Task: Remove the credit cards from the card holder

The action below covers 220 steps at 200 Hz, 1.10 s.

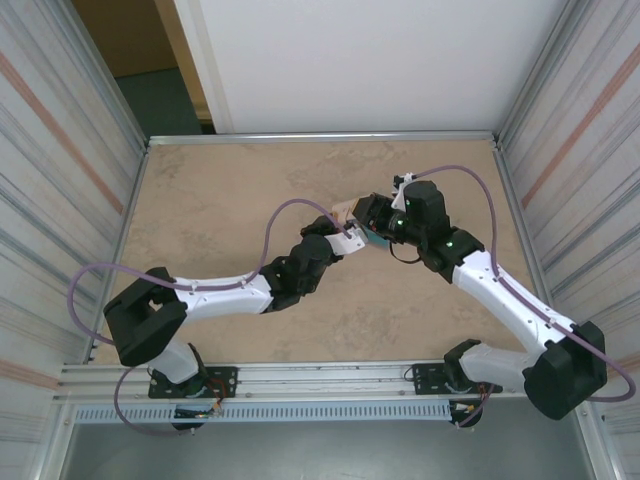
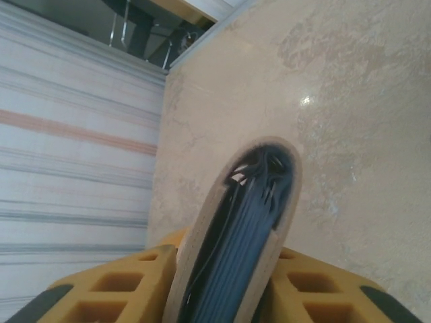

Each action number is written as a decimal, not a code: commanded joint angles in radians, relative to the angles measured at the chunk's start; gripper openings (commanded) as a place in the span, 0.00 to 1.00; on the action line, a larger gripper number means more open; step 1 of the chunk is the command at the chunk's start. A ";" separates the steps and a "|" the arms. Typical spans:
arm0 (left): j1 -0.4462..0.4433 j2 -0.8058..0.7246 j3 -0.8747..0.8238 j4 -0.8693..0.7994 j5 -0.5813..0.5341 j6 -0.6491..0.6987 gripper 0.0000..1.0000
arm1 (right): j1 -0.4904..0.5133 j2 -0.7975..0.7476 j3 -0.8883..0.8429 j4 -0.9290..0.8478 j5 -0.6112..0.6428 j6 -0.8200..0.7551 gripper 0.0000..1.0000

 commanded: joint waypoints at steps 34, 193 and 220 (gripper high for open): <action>-0.025 -0.047 -0.022 -0.001 0.078 -0.039 0.57 | -0.034 -0.004 0.015 0.037 -0.015 -0.022 0.03; 0.462 -0.353 0.081 -0.524 1.184 -0.922 0.99 | -0.206 0.038 0.048 -0.064 -0.685 -0.694 0.00; 0.479 -0.336 0.125 -0.588 1.323 -0.887 0.99 | -0.205 0.033 0.055 -0.087 -0.786 -0.801 0.00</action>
